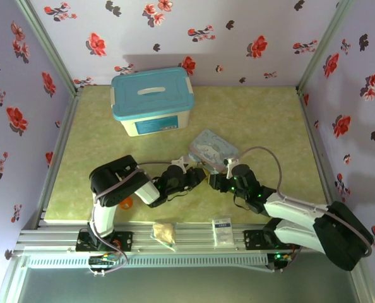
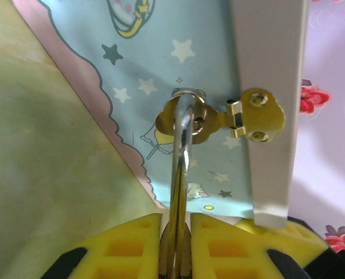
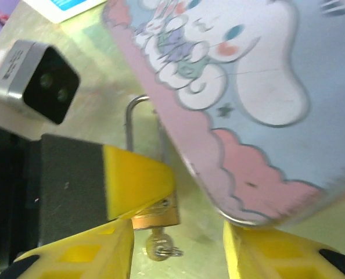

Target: Unlock the padlock with the key

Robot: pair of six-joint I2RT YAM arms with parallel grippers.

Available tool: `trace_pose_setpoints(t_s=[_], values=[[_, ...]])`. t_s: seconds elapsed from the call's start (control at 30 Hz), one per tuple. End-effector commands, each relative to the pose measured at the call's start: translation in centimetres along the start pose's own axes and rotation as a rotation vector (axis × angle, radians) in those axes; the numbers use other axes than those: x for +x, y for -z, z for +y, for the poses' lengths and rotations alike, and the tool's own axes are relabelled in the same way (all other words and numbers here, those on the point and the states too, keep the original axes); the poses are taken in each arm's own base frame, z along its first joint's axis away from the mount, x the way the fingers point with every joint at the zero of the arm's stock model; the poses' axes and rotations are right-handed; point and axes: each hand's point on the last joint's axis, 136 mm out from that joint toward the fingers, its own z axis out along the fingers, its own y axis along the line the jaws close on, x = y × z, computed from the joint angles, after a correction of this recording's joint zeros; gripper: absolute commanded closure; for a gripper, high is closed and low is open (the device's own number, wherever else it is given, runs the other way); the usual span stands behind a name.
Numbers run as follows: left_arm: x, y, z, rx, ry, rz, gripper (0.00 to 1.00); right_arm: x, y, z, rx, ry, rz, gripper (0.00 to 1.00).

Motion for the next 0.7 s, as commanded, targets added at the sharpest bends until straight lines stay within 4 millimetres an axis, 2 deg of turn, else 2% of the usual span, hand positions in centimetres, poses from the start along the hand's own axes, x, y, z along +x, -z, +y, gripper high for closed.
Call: trace_pose_setpoints(t_s=[0.0, 0.13, 0.23, 0.33, 0.53, 0.67], values=[[-0.3, 0.8, 0.6, -0.052, -0.067, 0.005, 1.0, -0.3, 0.6, -4.1, 0.216, -0.058, -0.042, 0.56], [-0.6, 1.3, 1.0, -0.157, -0.174, 0.021, 1.0, -1.0, 0.7, -5.7, 0.332, -0.067, -0.062, 0.57], [-0.9, 1.8, 1.9, -0.296, -0.309, 0.061, 0.99, -1.5, 0.3, -6.1, 0.375, -0.068, -0.061, 0.57], [-1.7, 2.4, 3.7, -0.407, -0.364, 0.091, 0.98, -1.6, -0.4, -6.0, 0.381, -0.066, -0.046, 0.57], [-2.1, 2.6, 3.2, -0.511, -0.458, 0.166, 0.93, -1.5, -1.1, -6.2, 0.389, -0.071, -0.036, 0.59], [-2.7, 3.4, 4.3, -0.661, -0.562, 0.226, 0.89, -1.5, -0.8, -6.7, 0.419, -0.071, -0.044, 0.58]])
